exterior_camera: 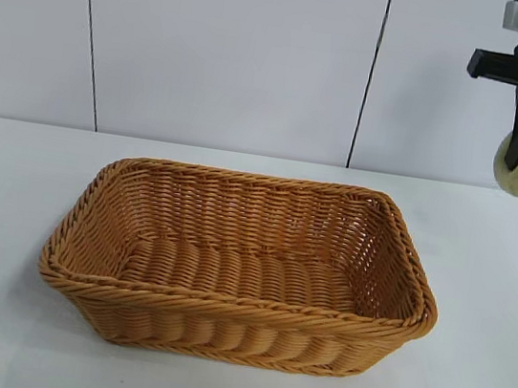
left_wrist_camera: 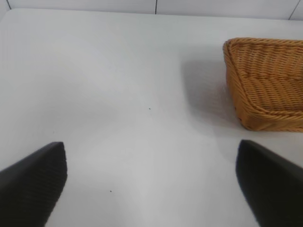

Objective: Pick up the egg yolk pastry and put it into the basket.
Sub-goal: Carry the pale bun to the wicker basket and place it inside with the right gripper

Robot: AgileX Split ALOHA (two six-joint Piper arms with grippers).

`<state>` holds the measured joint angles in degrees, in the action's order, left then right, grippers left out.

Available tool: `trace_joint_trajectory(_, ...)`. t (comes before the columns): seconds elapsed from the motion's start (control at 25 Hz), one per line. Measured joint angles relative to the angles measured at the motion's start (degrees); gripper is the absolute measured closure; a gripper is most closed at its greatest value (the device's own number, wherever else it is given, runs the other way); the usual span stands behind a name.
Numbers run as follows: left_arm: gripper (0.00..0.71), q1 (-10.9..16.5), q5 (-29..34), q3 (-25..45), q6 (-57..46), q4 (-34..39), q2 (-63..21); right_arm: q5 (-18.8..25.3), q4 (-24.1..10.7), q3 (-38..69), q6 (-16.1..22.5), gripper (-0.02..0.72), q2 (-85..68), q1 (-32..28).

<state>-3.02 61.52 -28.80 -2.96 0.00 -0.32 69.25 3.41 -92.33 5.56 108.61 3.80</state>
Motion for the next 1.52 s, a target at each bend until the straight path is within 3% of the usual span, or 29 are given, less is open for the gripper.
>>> trace_joint_trajectory(0.16, 0.015, 0.00, 0.00, 0.00, 0.00, 0.00, 0.00, 0.06, 0.00, -1.03, 0.26, 0.573, 0.00, 4.10)
trace_joint_trajectory(0.44, 0.015, 0.00, 0.00, 0.00, 0.00, 0.00, 0.00, -0.64, 0.50, -1.03, 3.59, 0.573, 0.05, 18.37)
trace_joint_trajectory(0.72, 0.015, 0.00, 0.00, 0.00, 0.00, 0.00, 0.00, -5.94, 0.75, -1.07, 7.74, 0.573, 0.56, 29.90)
trace_joint_trajectory(1.28, 0.015, 0.00, 0.00, 0.00, 0.00, 0.00, 0.00, -12.69, -0.62, -1.27, 9.03, 0.566, 15.18, 32.52)
trace_joint_trajectory(1.4, 0.015, 0.00, 0.00, 0.00, 0.00, 0.00, 0.00, -13.48, -0.62, -1.27, 9.03, 0.486, 15.32, 32.52)
trace_joint_trajectory(1.52, 0.015, 0.00, 0.00, 0.00, 0.00, 0.00, 0.00, -13.08, -0.62, -1.32, 9.03, 0.227, 15.32, 32.52)
